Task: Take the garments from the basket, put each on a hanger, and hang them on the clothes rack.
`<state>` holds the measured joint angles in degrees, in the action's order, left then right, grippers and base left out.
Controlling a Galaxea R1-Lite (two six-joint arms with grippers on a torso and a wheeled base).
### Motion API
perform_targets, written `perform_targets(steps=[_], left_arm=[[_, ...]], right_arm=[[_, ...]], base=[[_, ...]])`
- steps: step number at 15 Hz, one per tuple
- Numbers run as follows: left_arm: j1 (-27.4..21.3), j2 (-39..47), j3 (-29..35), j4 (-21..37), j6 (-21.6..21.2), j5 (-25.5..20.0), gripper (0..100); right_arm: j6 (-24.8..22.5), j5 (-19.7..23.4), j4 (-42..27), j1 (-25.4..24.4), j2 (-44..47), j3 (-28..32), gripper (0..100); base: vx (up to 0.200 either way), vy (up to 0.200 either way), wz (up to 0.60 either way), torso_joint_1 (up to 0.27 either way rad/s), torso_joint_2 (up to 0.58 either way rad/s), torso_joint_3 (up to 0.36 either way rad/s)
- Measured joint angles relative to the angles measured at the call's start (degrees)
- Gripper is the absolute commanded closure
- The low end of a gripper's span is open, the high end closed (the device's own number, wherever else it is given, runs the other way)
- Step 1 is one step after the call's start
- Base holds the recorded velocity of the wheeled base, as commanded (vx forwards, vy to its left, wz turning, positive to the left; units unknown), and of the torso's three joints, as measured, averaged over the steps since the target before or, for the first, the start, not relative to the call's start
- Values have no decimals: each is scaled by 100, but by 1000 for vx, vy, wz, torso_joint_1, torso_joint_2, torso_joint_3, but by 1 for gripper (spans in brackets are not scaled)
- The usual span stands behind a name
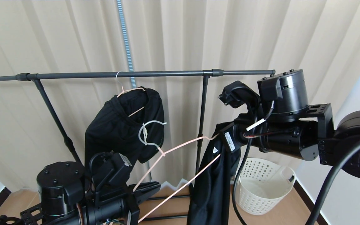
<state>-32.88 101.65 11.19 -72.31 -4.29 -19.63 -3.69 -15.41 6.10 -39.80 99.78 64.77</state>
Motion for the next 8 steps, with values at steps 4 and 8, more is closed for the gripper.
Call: perform_targets(steps=[4, 8], left_arm=[[0, -2, -9, -7, -9, 11, 100], [-11, -2, -26, -5, -11, 12, 100]], right_arm=[[26, 9, 6, -110, -122, -79, 100], [107, -76, 123, -418, -194, -99, 100]], base=[[0, 0, 0, 0, 0, 0], [0, 0, 0, 0, 0, 0]])
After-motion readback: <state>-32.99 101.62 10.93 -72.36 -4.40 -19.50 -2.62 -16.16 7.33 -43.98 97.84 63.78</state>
